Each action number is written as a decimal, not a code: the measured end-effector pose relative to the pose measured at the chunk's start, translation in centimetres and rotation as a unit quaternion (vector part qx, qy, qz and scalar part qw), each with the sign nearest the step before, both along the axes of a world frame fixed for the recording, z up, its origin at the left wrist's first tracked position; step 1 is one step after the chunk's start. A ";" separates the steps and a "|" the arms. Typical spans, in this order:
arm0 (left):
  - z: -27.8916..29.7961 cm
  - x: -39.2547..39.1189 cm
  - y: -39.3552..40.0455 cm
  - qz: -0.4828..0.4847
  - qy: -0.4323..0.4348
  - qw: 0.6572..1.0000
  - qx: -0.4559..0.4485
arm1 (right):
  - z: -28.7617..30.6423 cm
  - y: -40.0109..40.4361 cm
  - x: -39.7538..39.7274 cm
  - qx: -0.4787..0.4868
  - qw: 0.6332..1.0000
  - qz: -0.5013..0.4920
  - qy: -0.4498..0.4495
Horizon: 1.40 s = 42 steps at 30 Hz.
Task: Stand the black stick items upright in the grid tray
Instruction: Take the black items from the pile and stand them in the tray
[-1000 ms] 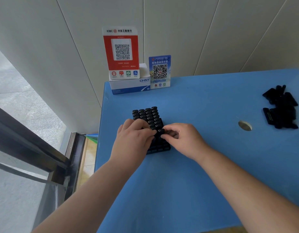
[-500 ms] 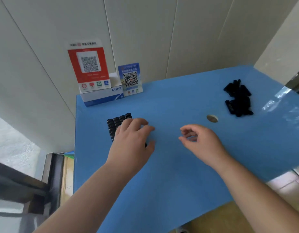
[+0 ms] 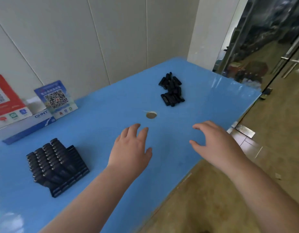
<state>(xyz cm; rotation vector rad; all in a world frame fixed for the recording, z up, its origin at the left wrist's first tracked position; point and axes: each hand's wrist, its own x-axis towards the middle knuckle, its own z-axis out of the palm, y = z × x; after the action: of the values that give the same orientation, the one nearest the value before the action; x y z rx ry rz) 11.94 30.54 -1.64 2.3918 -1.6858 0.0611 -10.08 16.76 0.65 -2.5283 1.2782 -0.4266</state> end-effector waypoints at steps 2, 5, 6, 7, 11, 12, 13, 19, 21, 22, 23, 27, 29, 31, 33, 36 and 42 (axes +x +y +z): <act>0.0 -2.2 -2.0 -0.019 0.006 1.000 -0.002 | -0.2 -1.3 -1.9 0.003 1.000 -0.011 0.012; -0.2 -5.5 -5.1 -0.046 0.002 0.999 0.008 | -0.3 -3.7 -4.6 0.000 1.000 -0.026 0.015; -0.2 -6.4 -6.2 -0.051 0.003 0.999 0.010 | -0.4 -4.6 -5.4 -0.001 0.999 -0.029 0.014; -0.3 -7.3 -7.3 -0.052 0.007 0.999 0.013 | -0.4 -5.5 -6.3 0.001 0.999 -0.031 0.014; 0.0 -10.8 -11.7 -0.034 0.021 0.999 0.010 | -0.5 -9.3 -9.3 0.024 1.000 -0.013 0.006; 0.1 -11.7 -12.8 -0.026 0.025 0.999 0.006 | -0.4 -10.4 -10.0 0.032 0.999 -0.005 0.002; 0.1 -12.6 -13.8 -0.019 0.027 0.999 0.003 | -0.3 -11.5 -10.7 0.035 0.999 0.006 0.002; -0.4 -15.8 -17.6 0.031 0.038 0.999 0.009 | 0.6 -17.5 -13.0 0.005 0.999 0.044 0.021; -0.5 -16.1 -18.4 0.038 0.037 0.998 0.016 | 0.8 -19.0 -13.1 -0.006 0.998 0.047 0.031; -0.5 -16.0 -18.9 0.042 0.037 0.998 0.017 | 0.8 -19.8 -13.1 -0.011 0.998 0.050 0.034; -0.5 -15.8 -19.5 0.048 0.038 0.998 0.016 | 0.8 -20.5 -13.1 -0.016 0.998 0.053 0.039; -0.7 -14.6 -22.8 0.063 0.038 0.997 0.006 | 0.5 -23.6 -12.3 -0.029 0.996 0.064 0.062; -0.9 -13.8 -24.7 0.065 0.041 0.997 -0.001 | 0.2 -25.3 -11.6 -0.032 0.994 0.070 0.073; -1.1 -12.6 -26.8 0.065 0.043 0.997 -0.009 | -0.2 -27.2 -10.6 -0.036 0.993 0.073 0.088; -1.4 -10.9 -28.8 0.066 0.046 0.997 -0.011 | -0.5 -29.2 -9.4 -0.035 0.992 0.073 0.101; -1.5 -8.6 -31.7 0.070 0.047 0.996 -0.002 | -0.7 -31.7 -7.3 -0.024 0.992 0.073 0.098; -2.3 -4.6 -35.6 0.123 0.008 0.992 0.019 | -1.8 -34.9 -3.3 0.006 0.992 0.096 0.082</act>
<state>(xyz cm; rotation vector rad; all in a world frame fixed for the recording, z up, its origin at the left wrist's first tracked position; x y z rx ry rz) 7.34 -5.11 -3.96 2.6080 -1.3881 0.0485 -13.42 -18.18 -1.13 -2.6903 1.0702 -0.1712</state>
